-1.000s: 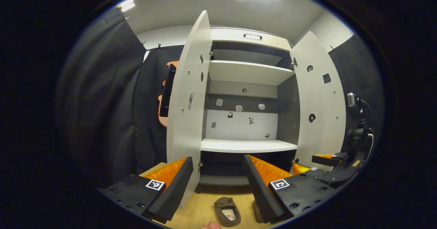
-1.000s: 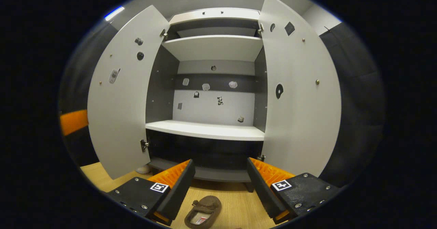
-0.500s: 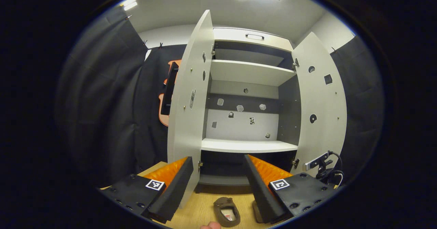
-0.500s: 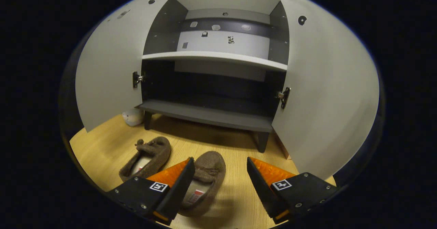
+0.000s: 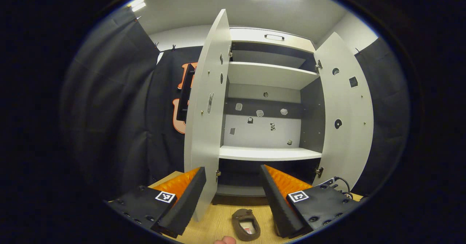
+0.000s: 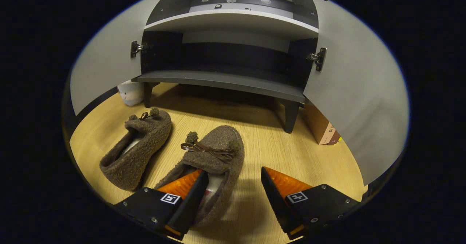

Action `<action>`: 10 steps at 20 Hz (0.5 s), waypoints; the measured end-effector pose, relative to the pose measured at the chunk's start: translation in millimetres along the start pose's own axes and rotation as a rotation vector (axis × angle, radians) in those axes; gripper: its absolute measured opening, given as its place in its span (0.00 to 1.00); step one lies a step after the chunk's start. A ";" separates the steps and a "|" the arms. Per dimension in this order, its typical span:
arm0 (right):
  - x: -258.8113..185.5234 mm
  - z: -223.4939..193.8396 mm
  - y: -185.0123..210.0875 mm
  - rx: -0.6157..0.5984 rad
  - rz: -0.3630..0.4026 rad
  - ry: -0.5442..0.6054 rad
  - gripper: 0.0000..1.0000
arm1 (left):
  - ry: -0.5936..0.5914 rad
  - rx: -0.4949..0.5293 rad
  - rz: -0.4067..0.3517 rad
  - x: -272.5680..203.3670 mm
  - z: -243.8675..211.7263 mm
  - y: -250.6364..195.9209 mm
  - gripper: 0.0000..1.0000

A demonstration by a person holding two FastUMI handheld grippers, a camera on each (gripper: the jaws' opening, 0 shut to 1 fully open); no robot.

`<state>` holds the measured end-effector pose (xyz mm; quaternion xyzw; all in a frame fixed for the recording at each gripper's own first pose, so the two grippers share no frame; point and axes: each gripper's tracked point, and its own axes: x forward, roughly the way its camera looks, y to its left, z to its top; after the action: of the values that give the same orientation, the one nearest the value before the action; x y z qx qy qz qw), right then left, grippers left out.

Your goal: Grab one shoe with the right hand and put it into the shoe cabinet, grab the other shoe with the left hand and put it into the shoe cabinet; then close the right door with the right hand and the left door with the left hand.

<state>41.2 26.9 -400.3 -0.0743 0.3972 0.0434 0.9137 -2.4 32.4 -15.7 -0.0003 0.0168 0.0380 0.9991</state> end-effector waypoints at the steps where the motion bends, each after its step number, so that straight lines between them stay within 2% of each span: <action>1: 5.9 -0.4 1.3 0.006 0.003 0.008 0.90 | 0.002 0.002 0.000 0.0 0.4 0.0 0.96; 4: 26.1 0.1 -19.6 0.022 -0.056 0.022 0.84 | 0.005 0.003 0.002 -1.7 0.0 -0.4 0.96; 6: 31.7 -8.0 -15.3 0.048 -0.031 0.057 0.82 | 0.008 0.007 0.004 -3.5 0.3 0.1 0.96; 8: 36.6 -5.6 -11.3 0.023 -0.006 0.036 0.77 | 0.008 0.011 0.006 -3.4 0.2 0.3 0.96; 9: 35.8 -4.3 -9.3 -0.006 -0.003 0.021 0.68 | 0.009 0.011 0.006 -3.4 0.1 0.2 0.96; 10: 36.5 -2.9 -5.6 -0.029 -0.002 0.008 0.64 | 0.009 0.010 0.005 -3.7 0.3 -0.7 0.96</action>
<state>64.7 21.7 -428.4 -0.0882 0.4000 0.0478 0.9110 -5.9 31.4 -15.4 0.0045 0.0216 0.0402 0.9989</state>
